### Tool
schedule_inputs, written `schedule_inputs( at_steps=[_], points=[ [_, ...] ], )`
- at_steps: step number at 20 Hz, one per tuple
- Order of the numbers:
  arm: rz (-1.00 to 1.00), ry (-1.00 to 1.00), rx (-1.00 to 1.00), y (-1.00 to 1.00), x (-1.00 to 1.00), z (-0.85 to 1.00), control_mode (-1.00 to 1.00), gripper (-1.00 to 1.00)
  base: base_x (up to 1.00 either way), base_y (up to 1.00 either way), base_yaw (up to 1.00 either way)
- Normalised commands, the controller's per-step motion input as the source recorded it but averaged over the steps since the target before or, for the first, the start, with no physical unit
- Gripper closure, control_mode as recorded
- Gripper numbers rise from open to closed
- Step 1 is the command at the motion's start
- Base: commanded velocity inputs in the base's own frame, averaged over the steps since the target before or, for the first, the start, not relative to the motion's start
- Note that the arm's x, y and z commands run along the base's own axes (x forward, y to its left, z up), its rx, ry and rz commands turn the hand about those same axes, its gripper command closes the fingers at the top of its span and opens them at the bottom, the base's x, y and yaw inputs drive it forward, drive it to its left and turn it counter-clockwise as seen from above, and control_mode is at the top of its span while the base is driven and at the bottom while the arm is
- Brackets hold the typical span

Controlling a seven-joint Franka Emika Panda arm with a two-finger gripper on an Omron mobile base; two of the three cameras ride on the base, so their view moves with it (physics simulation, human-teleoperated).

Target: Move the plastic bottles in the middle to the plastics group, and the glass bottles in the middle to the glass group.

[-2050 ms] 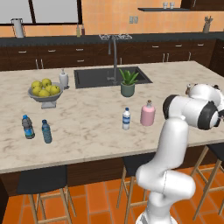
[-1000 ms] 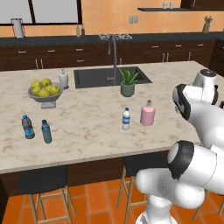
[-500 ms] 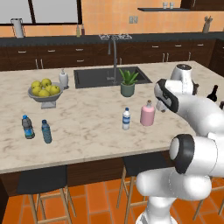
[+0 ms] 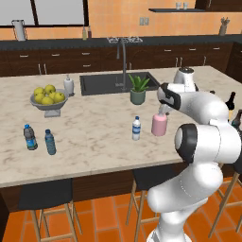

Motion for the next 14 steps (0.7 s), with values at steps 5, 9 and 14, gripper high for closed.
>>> schedule_inputs(
  at_steps=[5, 9, 14],
  points=[
    [0.00, 0.01, 0.00, 0.19, 0.19, 0.00, -1.00, -1.00, 0.00, 0.00, 0.00],
    [0.00, 0.01, 0.00, 0.17, 0.42, -0.08, -1.00, -1.00, 0.00, 0.00, 0.00],
    [0.00, 0.00, 0.02, 0.00, 0.70, -0.35, -1.00, -1.00, 0.00, 0.00, 0.00]
  ],
)
